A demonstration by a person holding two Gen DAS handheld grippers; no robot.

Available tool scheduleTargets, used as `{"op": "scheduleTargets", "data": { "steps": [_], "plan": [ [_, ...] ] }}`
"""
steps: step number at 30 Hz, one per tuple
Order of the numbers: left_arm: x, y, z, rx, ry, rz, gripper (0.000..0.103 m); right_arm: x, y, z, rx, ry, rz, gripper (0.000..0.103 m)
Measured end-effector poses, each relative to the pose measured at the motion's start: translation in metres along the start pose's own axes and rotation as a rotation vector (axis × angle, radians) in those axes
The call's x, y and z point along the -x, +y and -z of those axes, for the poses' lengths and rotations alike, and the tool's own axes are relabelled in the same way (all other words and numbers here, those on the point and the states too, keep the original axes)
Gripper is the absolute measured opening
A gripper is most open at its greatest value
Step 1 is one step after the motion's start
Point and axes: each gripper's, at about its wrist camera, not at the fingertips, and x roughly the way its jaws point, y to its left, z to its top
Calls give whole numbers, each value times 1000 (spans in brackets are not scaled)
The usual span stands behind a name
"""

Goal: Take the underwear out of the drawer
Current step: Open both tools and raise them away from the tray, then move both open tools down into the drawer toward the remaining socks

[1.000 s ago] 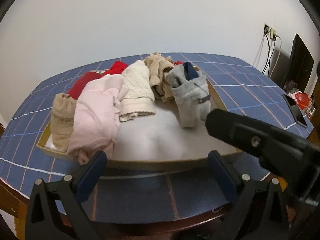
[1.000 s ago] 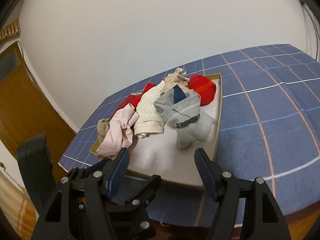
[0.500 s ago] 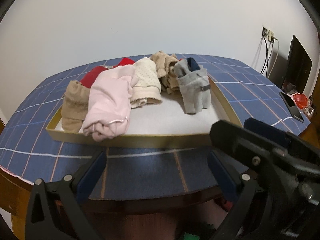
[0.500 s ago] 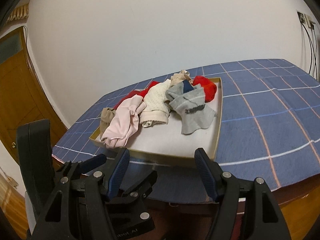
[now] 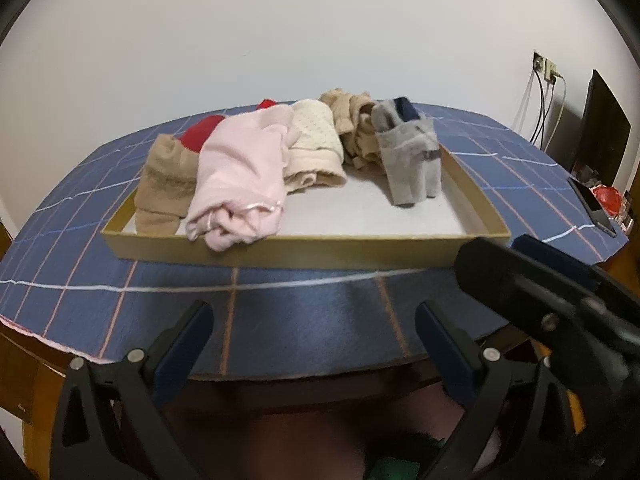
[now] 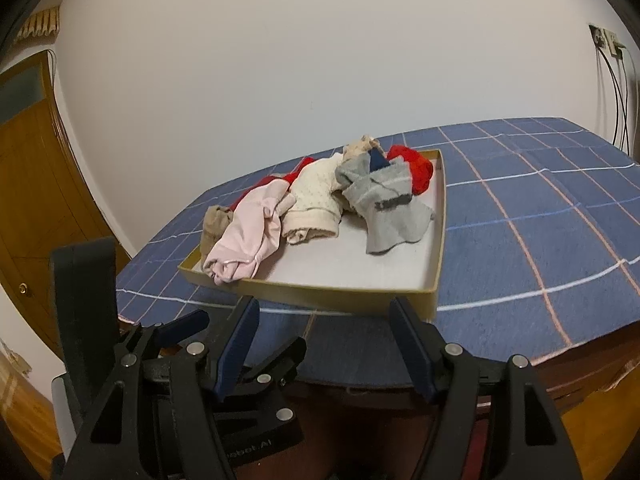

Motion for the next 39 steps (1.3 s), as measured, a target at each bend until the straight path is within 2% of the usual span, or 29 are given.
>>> {"op": "scheduleTargets", "data": {
  "steps": [5,14,21,39],
  "plan": [
    [-1,7,9,6,10,-5,102,4,2,10,31,2,38,70],
    [8,10,22,-3,-10,1,102,14,-13,28,-22,-15,59,70],
    [19,5,37,-19,-9,16,102,26,-11,43,-25,-18,65,70],
    [27,-14,72,-88,54,31,102,47,-23,94,-81,-2,93,70]
  ]
}}
